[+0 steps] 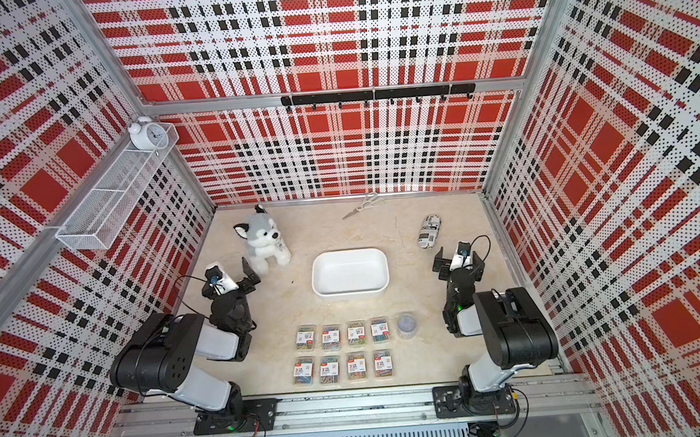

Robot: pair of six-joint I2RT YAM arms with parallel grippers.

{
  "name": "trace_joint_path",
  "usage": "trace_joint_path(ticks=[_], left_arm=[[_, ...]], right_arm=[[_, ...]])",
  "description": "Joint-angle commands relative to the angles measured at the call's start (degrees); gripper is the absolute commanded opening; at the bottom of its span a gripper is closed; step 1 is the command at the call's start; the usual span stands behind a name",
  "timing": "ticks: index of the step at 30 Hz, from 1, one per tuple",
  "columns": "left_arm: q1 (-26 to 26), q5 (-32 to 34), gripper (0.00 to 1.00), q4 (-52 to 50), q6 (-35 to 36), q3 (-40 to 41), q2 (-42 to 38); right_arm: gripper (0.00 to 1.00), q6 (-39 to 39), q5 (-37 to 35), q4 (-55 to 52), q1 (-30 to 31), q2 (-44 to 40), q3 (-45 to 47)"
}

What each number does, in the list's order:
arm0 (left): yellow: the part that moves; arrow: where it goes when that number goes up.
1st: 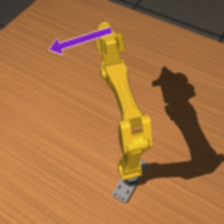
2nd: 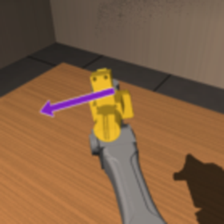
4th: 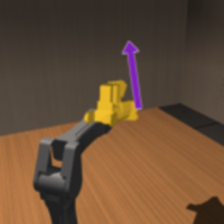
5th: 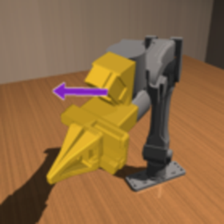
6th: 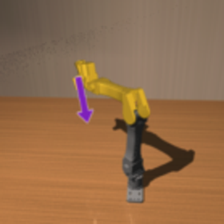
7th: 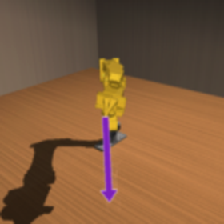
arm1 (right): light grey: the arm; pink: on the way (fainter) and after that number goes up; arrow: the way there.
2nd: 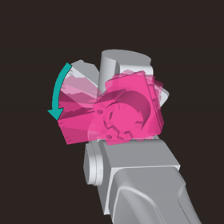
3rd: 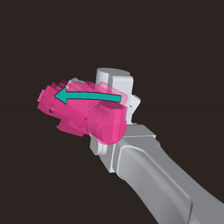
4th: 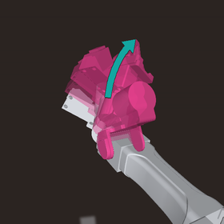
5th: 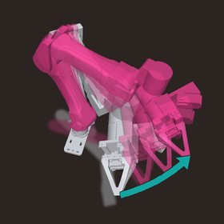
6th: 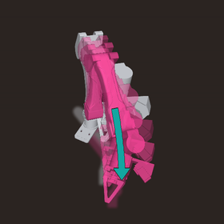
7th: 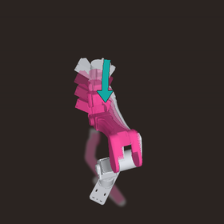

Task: Take the paper clips out of the storage box
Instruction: Reset both arms

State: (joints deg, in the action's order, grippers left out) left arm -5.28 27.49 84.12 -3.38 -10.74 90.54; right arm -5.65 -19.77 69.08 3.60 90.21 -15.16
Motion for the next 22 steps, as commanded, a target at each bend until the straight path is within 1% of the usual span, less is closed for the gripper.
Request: trace_joint_path(ticks=[1, 22], left_arm=[[0.1, 0.7, 0.98, -0.5, 0.7, 0.1, 0.0], [0.1, 0.7, 0.98, -0.5, 0.8, 0.1, 0.0]], right_arm=[[1.00, 0.1, -0.6, 0.0, 0.2, 0.0, -0.2], [1.00, 0.5, 0.7, -0.7, 0.2, 0.0, -0.6]])
